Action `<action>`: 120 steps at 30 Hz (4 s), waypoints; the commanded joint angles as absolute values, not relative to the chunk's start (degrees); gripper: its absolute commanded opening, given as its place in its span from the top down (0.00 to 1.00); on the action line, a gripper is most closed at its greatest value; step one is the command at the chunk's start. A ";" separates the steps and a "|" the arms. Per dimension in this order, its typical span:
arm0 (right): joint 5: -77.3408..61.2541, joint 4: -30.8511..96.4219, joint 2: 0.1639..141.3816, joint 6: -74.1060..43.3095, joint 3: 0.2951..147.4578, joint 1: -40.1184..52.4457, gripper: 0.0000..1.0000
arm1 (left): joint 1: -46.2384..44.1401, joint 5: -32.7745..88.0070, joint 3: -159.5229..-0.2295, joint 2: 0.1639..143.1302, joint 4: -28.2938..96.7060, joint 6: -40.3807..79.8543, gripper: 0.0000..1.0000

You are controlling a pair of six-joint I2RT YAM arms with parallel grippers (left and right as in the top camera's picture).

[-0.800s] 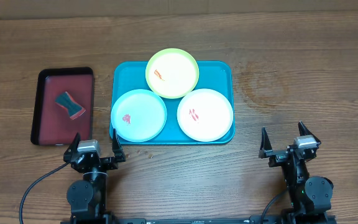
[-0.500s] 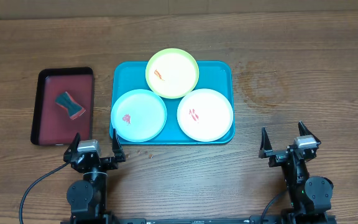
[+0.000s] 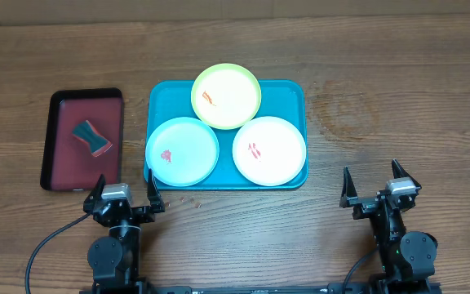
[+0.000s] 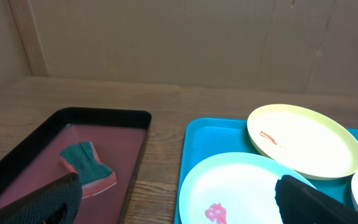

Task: Clean dirty plates on tray and stack at the side

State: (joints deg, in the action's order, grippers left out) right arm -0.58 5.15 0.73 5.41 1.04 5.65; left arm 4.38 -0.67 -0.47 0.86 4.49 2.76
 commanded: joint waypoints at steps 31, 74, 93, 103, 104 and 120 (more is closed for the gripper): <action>-0.05 4.78 0.27 5.69 0.47 5.39 0.00 | 4.47 -0.40 -0.30 0.32 4.45 1.67 0.00; -0.05 4.78 0.27 5.67 0.47 5.39 0.00 | 4.49 21.67 -16.32 3.16 -11.92 23.09 0.00; -0.05 4.78 0.27 5.67 0.47 5.39 0.00 | 6.61 -5.78 -83.42 61.82 50.17 16.69 0.00; -0.05 4.78 0.27 5.67 0.47 5.39 0.00 | 15.55 -5.26 -102.21 89.80 63.07 19.31 0.00; -0.05 4.78 0.27 5.67 0.47 5.39 0.00 | 15.99 -5.21 -102.21 91.39 63.48 19.35 0.00; -0.05 4.78 0.27 5.67 0.47 5.39 0.00 | 24.38 1.10 -102.17 115.52 70.19 19.68 0.00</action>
State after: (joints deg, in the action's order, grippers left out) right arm -0.58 5.15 0.73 5.39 1.04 5.65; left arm 22.96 0.10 -101.03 112.71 69.54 19.16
